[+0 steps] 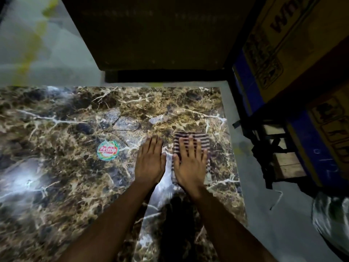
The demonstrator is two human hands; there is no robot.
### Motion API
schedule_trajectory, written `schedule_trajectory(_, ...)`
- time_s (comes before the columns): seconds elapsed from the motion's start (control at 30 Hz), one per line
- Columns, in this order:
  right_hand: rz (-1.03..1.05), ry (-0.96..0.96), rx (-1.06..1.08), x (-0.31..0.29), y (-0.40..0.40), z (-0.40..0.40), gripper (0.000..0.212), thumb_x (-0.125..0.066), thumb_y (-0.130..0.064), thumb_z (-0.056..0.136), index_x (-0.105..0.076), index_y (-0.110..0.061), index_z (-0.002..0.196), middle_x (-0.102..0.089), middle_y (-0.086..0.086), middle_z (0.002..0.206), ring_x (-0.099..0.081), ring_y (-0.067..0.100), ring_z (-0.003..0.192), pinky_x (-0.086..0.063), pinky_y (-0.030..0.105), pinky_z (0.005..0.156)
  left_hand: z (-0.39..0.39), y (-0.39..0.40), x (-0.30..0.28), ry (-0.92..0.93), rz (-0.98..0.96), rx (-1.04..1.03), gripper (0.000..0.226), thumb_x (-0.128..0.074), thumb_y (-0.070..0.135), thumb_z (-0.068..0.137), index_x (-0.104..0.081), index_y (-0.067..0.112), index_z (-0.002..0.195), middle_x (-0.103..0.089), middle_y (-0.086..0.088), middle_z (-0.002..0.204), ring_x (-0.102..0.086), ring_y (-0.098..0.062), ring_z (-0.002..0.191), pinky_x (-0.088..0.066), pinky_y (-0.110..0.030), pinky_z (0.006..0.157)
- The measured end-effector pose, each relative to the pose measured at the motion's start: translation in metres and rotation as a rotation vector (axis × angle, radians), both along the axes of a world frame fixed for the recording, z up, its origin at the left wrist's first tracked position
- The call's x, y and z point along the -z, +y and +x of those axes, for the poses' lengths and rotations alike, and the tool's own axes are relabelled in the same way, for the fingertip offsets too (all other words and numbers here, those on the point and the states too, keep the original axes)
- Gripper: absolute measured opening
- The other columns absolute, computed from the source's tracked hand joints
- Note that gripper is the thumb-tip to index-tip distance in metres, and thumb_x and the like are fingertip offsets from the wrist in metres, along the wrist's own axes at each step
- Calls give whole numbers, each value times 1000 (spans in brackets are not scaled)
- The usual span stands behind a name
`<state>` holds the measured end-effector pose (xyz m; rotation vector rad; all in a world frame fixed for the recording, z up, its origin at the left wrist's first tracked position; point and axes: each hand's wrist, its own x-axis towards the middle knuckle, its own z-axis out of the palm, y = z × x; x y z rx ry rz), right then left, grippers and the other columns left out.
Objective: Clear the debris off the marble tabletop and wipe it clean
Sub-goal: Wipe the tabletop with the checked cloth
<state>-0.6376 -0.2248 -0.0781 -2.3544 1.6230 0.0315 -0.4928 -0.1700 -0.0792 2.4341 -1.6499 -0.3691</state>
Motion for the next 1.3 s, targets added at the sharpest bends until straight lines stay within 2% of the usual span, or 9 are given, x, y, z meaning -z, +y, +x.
schedule_trajectory(0.17, -2, -37, -259, 4, -83, 58, 61, -20, -58, 106, -7, -40, 163, 0, -2, 173, 5, 24, 159, 4, 51, 126, 18, -36, 4, 22, -25, -84, 55, -32, 34, 106, -24, 18, 159, -20, -4, 168, -12, -21, 155, -10, -39, 124)
schedule_trajectory(0.3, 5, 39, 44, 6, -123, 54, 65, -14, -61, 104, 5, -37, 162, 9, 2, 171, 9, 30, 158, 4, 56, 126, 37, -53, 1, 32, -41, -48, 56, -36, 34, 105, -26, 19, 158, -17, -3, 168, -11, -21, 155, -12, -42, 124)
schedule_trajectory(0.37, 13, 45, 62, 4, -115, 51, 66, -14, -60, 104, 6, -36, 162, 11, 3, 171, 10, 31, 157, 5, 56, 126, 44, -58, 0, 38, -43, -60, 55, -37, 34, 105, -27, 20, 158, -20, -3, 167, -12, -22, 154, -12, -42, 124)
schedule_trajectory(0.6, -25, -17, -283, 3, -167, 102, 62, -17, -61, 105, -6, -40, 162, 0, -2, 173, 5, 23, 159, 3, 51, 127, 58, -92, 3, 10, -74, -22, 56, -38, 35, 103, -30, 20, 156, -23, -4, 167, -17, -22, 153, -15, -42, 124)
schedule_trajectory(0.7, -40, 12, -106, 8, -197, 95, 64, -16, -62, 104, -5, -39, 163, 1, 0, 172, 3, 27, 159, 3, 53, 126, 64, -101, 4, 21, -80, -15, 55, -38, 34, 104, -30, 19, 156, -22, -4, 167, -15, -22, 154, -14, -41, 124)
schedule_trajectory(0.83, -15, 19, 156, 8, -169, 80, 66, -20, -59, 105, -1, -34, 163, 7, 3, 172, 7, 31, 158, 2, 56, 126, 67, -105, 4, 18, -80, -32, 54, -40, 33, 103, -33, 19, 154, -26, -5, 165, -19, -23, 152, -17, -44, 123)
schedule_trajectory(1.07, -32, 3, -286, 4, -221, 116, 62, -19, -60, 104, -12, -41, 162, -5, -2, 173, 0, 26, 159, 1, 53, 126, 62, -152, 4, 13, -86, -31, 55, -31, 34, 106, -24, 17, 158, -21, -5, 167, -15, -23, 154, -9, -42, 124)
schedule_trajectory(1.2, -39, 73, -11, 5, -268, 67, 64, -16, -63, 103, -7, -39, 163, -3, 3, 172, 2, 31, 158, 0, 55, 126, 45, -168, 2, 40, -72, 63, 58, -34, 35, 105, -20, 18, 159, -15, -4, 168, -9, -22, 155, -6, -41, 124)
schedule_trajectory(1.3, -62, 67, 80, 2, -233, 30, 66, -18, -61, 103, -6, -37, 163, 0, 3, 173, 0, 31, 158, 3, 53, 126, 23, -168, 0, 25, -68, 109, 57, -33, 35, 105, -23, 17, 159, -18, -5, 168, -13, -23, 154, -6, -42, 125)
